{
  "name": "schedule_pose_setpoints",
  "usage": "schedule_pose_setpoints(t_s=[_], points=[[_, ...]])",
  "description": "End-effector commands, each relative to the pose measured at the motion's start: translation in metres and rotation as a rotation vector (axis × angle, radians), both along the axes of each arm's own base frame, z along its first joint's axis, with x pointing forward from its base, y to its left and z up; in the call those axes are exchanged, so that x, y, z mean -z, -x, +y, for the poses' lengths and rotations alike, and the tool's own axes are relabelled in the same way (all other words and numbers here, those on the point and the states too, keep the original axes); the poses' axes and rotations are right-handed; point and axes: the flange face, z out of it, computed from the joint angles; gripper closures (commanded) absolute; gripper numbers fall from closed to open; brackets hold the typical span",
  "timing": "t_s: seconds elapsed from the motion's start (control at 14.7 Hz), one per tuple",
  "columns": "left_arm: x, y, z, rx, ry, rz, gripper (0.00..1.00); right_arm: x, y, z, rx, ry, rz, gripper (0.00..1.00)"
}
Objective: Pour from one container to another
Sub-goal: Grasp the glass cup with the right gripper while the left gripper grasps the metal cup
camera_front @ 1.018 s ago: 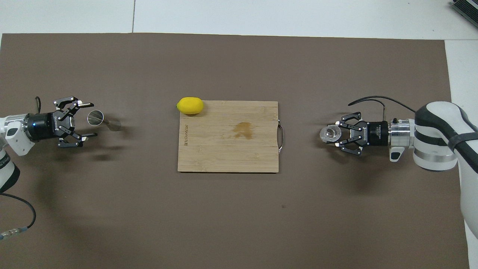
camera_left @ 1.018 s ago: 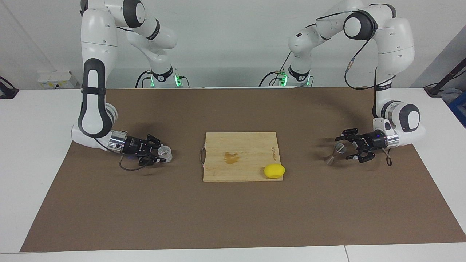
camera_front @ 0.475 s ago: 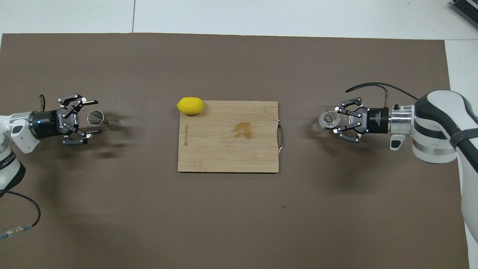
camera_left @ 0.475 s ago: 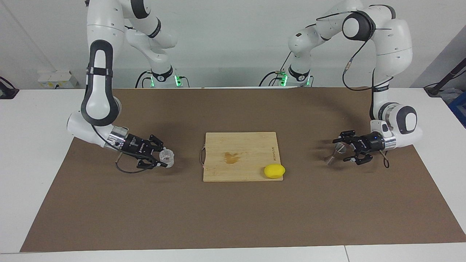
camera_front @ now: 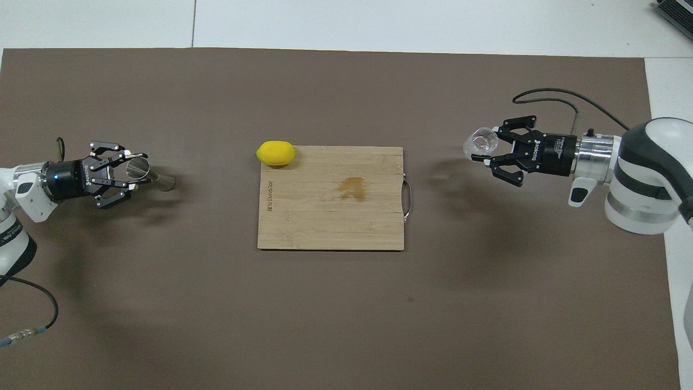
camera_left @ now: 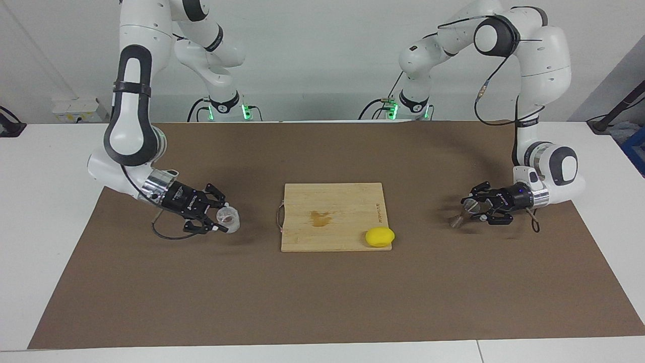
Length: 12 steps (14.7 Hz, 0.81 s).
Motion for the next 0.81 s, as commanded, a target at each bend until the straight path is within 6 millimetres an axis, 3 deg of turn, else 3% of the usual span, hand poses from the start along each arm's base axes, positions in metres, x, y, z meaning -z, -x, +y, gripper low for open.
schedule_pose_setpoints(t_s=[0.0,0.47,0.75], points=[[0.003,-0.002,0.0,-0.021,0.0,0.002,0.64,-0.006,-0.001,-0.002,0.041,-0.039,-0.001,1.0],[-0.009,-0.002,-0.031,0.068,0.077,0.118,0.67,-0.011,0.002,-0.008,0.062,-0.112,0.018,1.0],[-0.027,-0.003,-0.065,0.129,0.076,0.096,0.68,-0.02,0.008,-0.013,0.029,-0.194,0.075,1.0]])
